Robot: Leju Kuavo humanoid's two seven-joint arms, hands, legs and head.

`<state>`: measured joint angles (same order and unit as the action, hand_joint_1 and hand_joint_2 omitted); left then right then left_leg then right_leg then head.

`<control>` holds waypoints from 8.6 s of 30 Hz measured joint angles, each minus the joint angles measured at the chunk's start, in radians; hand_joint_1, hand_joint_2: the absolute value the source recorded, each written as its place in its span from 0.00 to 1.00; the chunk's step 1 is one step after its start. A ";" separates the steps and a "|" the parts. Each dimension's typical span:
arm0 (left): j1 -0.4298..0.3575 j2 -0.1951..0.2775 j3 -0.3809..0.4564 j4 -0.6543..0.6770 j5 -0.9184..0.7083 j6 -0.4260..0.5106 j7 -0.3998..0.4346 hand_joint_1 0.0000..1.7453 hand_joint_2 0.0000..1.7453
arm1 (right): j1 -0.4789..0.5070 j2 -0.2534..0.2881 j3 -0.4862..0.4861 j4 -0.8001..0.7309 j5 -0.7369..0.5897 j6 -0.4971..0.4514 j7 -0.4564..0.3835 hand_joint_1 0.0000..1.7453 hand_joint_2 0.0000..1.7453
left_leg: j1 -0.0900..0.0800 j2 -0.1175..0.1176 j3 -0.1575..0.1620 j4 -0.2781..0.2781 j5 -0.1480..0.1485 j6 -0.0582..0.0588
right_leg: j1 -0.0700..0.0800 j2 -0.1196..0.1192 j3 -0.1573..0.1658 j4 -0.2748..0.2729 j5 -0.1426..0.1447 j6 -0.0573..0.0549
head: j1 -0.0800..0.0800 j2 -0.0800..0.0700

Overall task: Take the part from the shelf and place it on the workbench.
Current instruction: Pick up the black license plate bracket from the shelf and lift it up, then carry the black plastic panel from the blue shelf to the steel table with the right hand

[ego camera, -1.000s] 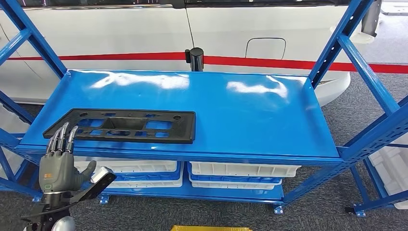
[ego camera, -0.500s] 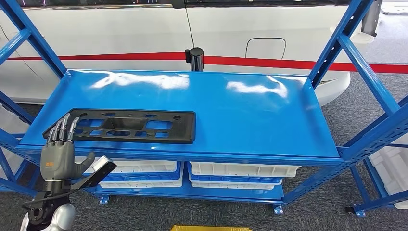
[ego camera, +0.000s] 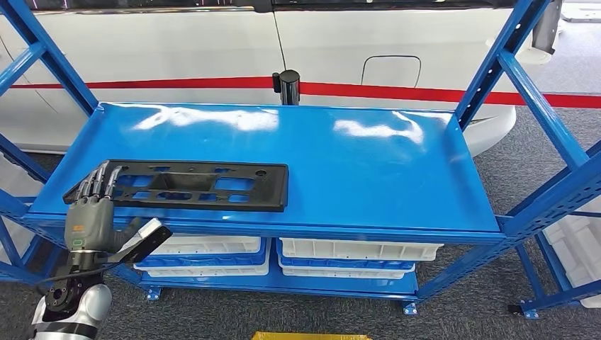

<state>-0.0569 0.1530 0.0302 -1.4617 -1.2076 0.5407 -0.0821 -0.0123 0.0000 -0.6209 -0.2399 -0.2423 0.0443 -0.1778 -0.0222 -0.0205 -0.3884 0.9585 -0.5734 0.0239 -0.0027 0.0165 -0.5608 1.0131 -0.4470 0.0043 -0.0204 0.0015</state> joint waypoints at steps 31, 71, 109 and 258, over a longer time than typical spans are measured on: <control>-0.171 0.002 -0.194 0.145 -0.031 -0.061 -0.018 0.00 1.00 | -0.001 0.002 -0.048 0.000 0.075 0.028 0.000 0.00 0.00 | 0.000 0.000 0.000 0.000 0.000 0.000 | 0.000 0.000 0.000 0.000 0.000 0.000 | 0.000 0.000; -0.173 0.005 -0.216 0.154 0.013 -0.076 -0.028 1.00 1.00 | 0.000 0.003 -0.093 0.000 0.129 0.030 0.007 0.00 0.00 | 0.000 0.000 0.000 0.000 0.000 0.000 | 0.000 0.000 0.000 0.000 0.000 0.000 | 0.000 0.000; -0.140 -0.034 -0.266 -0.069 0.028 0.055 -0.108 1.00 1.00 | -0.008 0.030 -0.180 0.000 0.199 0.053 0.000 0.00 0.00 | -0.007 0.000 -0.007 0.007 0.007 0.010 | -0.008 0.001 0.000 -0.007 0.012 0.018 | -0.001 0.000; -0.112 0.002 -0.237 -0.024 0.181 0.108 -0.171 1.00 1.00 | -0.023 0.030 -0.341 -0.020 0.292 0.042 -0.038 0.00 0.00 | 0.052 0.017 -0.217 0.210 0.082 -0.056 | -0.011 -0.017 -0.042 -0.008 0.032 0.012 | -0.006 0.000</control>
<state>-0.1691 0.1552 -0.2069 -1.4857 -1.0269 0.6489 -0.2529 -0.0357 0.0298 -0.9624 -0.2604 0.0496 0.0866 -0.2160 0.0296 -0.0036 -0.6057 1.1682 -0.4913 -0.0317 -0.0133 -0.0004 -0.6031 1.0050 -0.4153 0.0160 -0.0264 0.0015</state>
